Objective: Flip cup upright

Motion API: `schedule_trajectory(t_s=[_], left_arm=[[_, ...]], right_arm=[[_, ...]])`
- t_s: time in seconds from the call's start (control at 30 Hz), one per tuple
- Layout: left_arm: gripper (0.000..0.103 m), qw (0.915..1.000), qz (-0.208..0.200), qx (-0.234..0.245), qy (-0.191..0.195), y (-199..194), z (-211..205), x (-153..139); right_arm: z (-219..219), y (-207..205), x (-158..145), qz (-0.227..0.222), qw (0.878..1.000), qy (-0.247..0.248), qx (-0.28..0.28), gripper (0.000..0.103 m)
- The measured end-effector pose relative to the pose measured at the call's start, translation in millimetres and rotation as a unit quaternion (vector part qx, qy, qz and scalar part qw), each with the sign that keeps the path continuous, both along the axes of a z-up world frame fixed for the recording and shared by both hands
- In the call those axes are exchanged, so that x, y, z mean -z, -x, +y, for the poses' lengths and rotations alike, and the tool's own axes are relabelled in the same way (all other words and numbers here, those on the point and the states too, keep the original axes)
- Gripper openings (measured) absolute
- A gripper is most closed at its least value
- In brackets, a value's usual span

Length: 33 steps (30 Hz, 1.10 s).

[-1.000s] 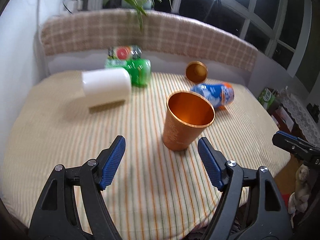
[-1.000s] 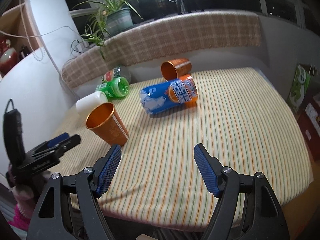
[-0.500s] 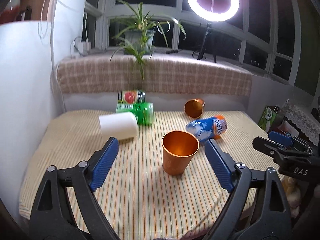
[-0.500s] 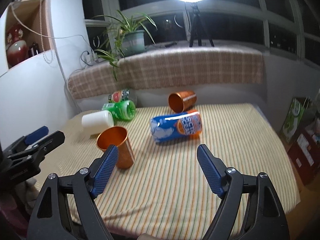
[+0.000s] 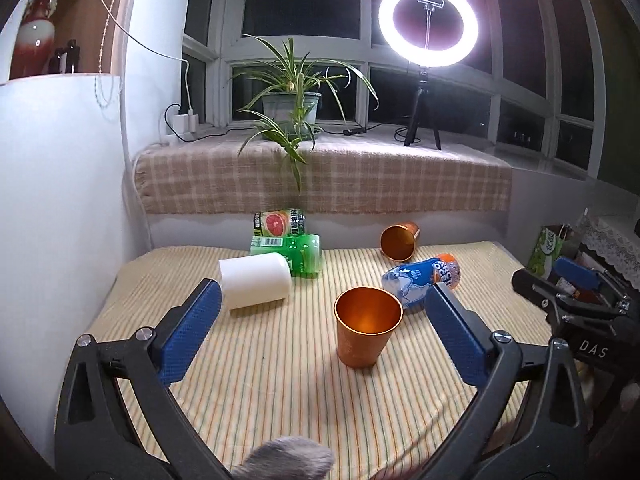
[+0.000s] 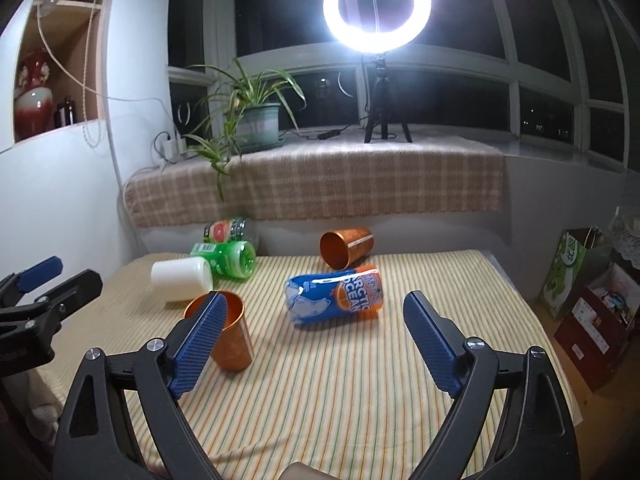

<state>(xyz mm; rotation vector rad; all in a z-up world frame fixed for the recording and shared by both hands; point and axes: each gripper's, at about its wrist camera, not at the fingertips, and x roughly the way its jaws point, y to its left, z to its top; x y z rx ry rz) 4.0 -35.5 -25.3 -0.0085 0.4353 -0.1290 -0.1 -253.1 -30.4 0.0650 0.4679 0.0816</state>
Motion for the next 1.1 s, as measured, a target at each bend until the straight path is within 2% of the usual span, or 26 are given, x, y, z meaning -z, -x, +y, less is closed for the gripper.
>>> schedule_trajectory(t_s=[1.1], left_arm=[[0.103, 0.9998, -0.011, -0.014, -0.006, 3, 8, -3]], right_arm=[[-3, -5, 6, 0.011, 1.000, -0.003, 0.004, 0.090]])
